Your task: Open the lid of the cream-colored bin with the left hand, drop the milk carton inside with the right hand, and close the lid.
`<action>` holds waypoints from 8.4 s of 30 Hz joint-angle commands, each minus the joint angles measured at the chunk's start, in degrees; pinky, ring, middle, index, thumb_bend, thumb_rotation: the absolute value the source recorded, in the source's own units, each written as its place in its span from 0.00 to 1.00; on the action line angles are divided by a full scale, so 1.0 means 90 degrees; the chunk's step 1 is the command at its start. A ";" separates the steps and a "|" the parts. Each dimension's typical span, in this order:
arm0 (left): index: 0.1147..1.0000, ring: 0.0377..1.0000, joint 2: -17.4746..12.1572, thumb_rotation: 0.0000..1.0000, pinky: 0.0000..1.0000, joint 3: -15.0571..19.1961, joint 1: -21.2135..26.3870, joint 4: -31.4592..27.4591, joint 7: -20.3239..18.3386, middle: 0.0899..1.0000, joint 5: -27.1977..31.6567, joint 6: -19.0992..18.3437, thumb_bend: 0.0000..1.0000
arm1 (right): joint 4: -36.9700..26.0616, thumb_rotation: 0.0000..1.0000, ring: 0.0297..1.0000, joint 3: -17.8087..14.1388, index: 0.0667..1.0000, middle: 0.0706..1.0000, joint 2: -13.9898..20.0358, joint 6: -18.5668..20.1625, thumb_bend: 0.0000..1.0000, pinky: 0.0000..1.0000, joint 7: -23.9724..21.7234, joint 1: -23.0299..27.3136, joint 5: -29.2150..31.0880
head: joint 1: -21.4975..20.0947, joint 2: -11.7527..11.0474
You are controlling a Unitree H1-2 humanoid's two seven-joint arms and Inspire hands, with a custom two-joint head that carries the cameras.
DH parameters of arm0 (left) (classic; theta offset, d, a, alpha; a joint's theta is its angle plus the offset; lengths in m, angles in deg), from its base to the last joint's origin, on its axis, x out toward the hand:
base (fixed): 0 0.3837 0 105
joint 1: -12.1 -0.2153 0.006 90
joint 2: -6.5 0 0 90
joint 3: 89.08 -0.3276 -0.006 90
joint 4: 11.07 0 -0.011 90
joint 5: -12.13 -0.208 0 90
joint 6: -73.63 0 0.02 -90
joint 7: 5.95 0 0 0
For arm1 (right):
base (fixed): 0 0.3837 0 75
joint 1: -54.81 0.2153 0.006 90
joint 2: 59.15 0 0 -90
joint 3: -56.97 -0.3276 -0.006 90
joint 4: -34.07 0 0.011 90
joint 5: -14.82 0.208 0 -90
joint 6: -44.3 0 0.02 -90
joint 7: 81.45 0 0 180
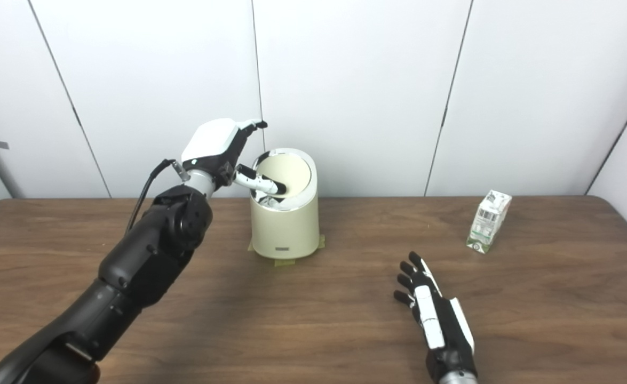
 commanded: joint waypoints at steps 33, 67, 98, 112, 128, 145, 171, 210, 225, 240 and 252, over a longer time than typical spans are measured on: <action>0.84 0.80 0.1089 0.67 0.76 0.2416 -0.2299 -0.3682 0.0278 0.81 0.2628 0.0404 0.37 | -0.0105 1.00 0.86 -0.0034 0.90 0.89 0.0253 -0.0072 0.61 0.78 -0.0205 0.0141 0.0040 | 0.0098 0.0074; 0.90 0.88 0.1252 0.93 0.87 0.3129 -0.4991 -0.4989 0.0201 0.88 0.3925 -0.0093 0.30 | -0.0698 0.33 0.79 -0.1215 0.80 0.81 0.0809 -0.0340 0.83 0.74 0.0470 0.0298 -0.0478 | -0.1242 0.0333; 0.91 0.90 0.1138 0.80 0.91 0.3208 -0.4952 -0.4994 0.0117 0.90 0.4546 -0.0364 0.29 | 0.2588 0.27 0.78 -0.1046 0.84 0.82 0.2153 0.0393 0.91 0.66 0.1172 0.2742 -0.2236 | -0.2172 0.0636; 0.92 0.93 0.0976 0.89 0.97 0.3213 -0.4941 -0.5341 -0.0104 0.90 0.4711 -0.0912 0.24 | 0.3400 0.14 0.87 -0.0942 0.83 0.88 0.2391 0.0384 0.87 0.79 0.1480 0.3373 -0.2340 | -0.2268 0.0695; 0.92 0.93 0.1005 0.94 0.97 0.3172 -0.4966 -0.5421 -0.0018 0.90 0.4681 -0.0830 0.21 | 0.3994 0.16 0.73 -0.0907 0.78 0.76 0.2551 -0.0040 0.89 0.68 0.1331 0.3496 -0.1841 | -0.2224 0.0614; 0.93 0.92 0.0956 0.97 0.97 0.3185 -0.4928 -0.5337 -0.0045 0.88 0.4729 -0.0758 0.16 | 0.4363 0.18 0.74 -0.0831 0.77 0.75 0.2393 -0.0669 0.91 0.70 0.1096 0.3555 -0.1351 | -0.2403 0.0543; 0.90 0.89 0.0942 0.66 0.93 0.2952 -0.4892 -0.5556 0.0020 0.83 0.4195 -0.0927 0.12 | 0.4824 0.00 0.54 -0.1040 0.63 0.60 0.2213 -0.1507 0.80 0.54 0.2275 0.3547 -0.1485 | -0.2313 0.0591; 0.93 0.89 0.0893 0.68 0.94 0.2987 -0.4912 -0.5469 -0.0100 0.84 0.4306 -0.0942 0.16 | 0.4366 0.08 0.75 -0.0746 0.73 0.75 0.2490 -0.0792 0.90 0.72 0.1137 0.3665 -0.1296 | -0.2292 0.0688; 1.00 0.94 0.0819 0.54 1.00 0.2879 -0.5008 -0.5506 -0.0105 0.85 0.4140 -0.0955 0.17 | 0.4658 0.11 0.69 -0.0571 0.71 0.70 0.2613 -0.0968 0.92 0.66 0.0873 0.3706 -0.1402 | -0.2256 0.0675; 0.99 0.93 0.0768 0.58 0.98 0.2828 -0.5046 -0.5503 -0.0174 0.85 0.4065 -0.0968 0.18 | 0.4541 0.07 0.58 -0.0680 0.64 0.60 0.2523 -0.0797 0.83 0.53 0.1151 0.3589 -0.1425 | -0.2261 0.0749; 0.98 0.91 0.0800 0.55 0.93 0.2872 -0.5024 -0.5407 -0.0211 0.84 0.4083 -0.0897 0.18 | 0.4544 0.00 0.50 -0.0621 0.59 0.44 0.2480 -0.0771 0.55 0.61 0.1399 0.3558 -0.1592 | -0.2261 0.0772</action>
